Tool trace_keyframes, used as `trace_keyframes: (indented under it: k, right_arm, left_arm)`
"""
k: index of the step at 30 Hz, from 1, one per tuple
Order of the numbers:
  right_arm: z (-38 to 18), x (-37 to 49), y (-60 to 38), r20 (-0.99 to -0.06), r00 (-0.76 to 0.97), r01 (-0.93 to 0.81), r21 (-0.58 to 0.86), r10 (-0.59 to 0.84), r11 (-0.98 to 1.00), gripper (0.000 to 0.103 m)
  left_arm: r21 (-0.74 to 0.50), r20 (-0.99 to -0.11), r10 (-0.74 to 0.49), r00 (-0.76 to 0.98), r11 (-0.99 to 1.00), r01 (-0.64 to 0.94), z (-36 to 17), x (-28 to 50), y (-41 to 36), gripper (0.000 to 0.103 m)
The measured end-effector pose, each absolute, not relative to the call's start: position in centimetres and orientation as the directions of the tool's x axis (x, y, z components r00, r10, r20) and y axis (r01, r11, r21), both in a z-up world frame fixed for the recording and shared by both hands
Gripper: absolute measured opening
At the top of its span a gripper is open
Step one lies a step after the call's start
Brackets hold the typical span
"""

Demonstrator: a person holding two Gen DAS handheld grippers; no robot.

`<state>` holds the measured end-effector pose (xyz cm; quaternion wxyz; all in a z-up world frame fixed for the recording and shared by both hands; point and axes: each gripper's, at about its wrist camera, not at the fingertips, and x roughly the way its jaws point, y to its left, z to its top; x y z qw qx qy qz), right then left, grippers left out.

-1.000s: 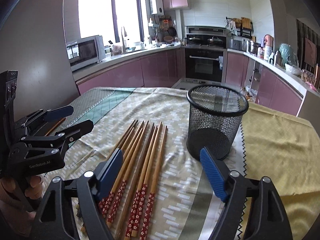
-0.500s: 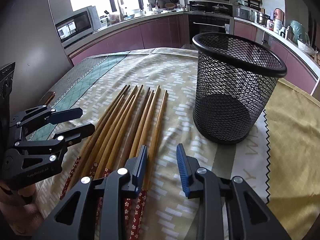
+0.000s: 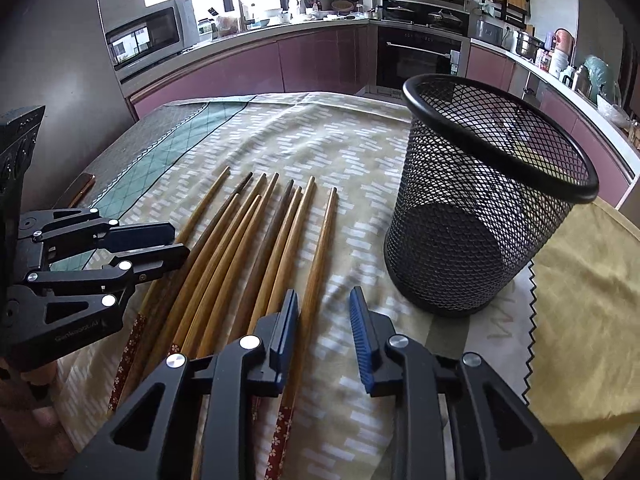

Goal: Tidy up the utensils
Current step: 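Grasp a wooden chopstick with the left tool while the right tool grasps another, then lift the chopstick upright with the left tool while the right tool lifts its chopstick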

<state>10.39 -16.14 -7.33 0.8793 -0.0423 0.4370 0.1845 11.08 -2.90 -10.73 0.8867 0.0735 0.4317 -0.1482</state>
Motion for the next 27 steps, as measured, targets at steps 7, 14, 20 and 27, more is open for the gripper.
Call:
trace_keyframes:
  k: [7,14,20,27]
  right_arm:
    - [-7.2,10.4,-16.8,-0.775,0.527,-0.365,0.163,0.348,0.917,0.006]
    - [-4.8,9.0,-17.9,-0.704,0.565,-0.405,0.218,0.431,0.888,0.006]
    - [-0.8,7.6,-19.6,-0.596,0.629,-0.445,0.249,0.499,0.86,0.006]
    - [3.1,7.0,-22.2,-0.473,0.724,-0.43,0.258,0.501,0.865,0.006]
  left_arm:
    - [-0.04,-0.789,-0.204,0.58,0.958,0.283,-10.4,12.0,-2.5,0.008]
    - [-0.064,-0.748,-0.241,0.618,0.953,0.295,-8.2,11.0,-2.2,0.008]
    - [-0.139,-0.675,-0.355,0.647,0.922,0.361,-4.2,9.9,-2.1,0.008]
    - [-0.207,-0.55,-0.484,0.68,0.868,0.451,1.3,8.8,-2.9,0.007]
